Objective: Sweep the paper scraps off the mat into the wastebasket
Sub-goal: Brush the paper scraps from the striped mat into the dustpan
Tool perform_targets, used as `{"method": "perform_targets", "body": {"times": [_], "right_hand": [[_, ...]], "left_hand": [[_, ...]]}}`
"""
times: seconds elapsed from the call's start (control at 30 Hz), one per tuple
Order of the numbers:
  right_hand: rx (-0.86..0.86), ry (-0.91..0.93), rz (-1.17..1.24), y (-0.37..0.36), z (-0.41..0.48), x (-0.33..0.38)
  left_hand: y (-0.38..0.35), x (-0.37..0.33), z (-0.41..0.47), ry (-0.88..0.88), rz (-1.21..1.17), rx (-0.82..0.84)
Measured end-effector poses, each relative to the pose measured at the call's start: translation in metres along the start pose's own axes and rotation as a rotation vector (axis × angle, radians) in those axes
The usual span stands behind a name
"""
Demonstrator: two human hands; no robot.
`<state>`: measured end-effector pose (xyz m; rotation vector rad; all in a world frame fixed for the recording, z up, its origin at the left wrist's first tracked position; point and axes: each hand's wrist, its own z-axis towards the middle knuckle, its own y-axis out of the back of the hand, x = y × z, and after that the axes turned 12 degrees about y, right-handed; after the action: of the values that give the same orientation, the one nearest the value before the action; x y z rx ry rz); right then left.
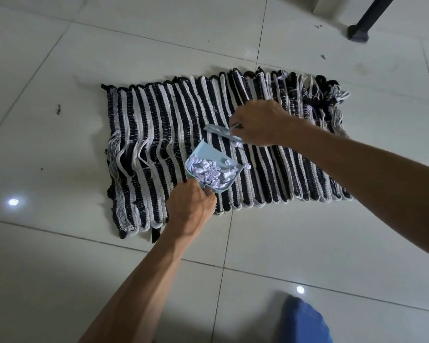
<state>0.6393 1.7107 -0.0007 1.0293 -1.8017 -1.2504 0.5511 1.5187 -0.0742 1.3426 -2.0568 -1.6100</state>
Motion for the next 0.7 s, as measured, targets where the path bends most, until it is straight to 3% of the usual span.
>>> {"method": "perform_targets", "body": {"times": [0.37, 0.57, 0.7], "right_hand": [[-0.057, 0.165, 0.287, 0.009, -0.039, 0.027], [-0.132, 0.060, 0.051, 0.027, -0.050, 0.004], [-0.014, -0.019, -0.058, 0.001, -0.061, 0.000]], "left_hand": [[0.004, 0.005, -0.010, -0.009, 0.032, 0.051], [0.007, 0.018, -0.019, -0.028, 0.047, 0.078], [0.008, 0.015, -0.028, -0.019, 0.100, 0.065]]}}
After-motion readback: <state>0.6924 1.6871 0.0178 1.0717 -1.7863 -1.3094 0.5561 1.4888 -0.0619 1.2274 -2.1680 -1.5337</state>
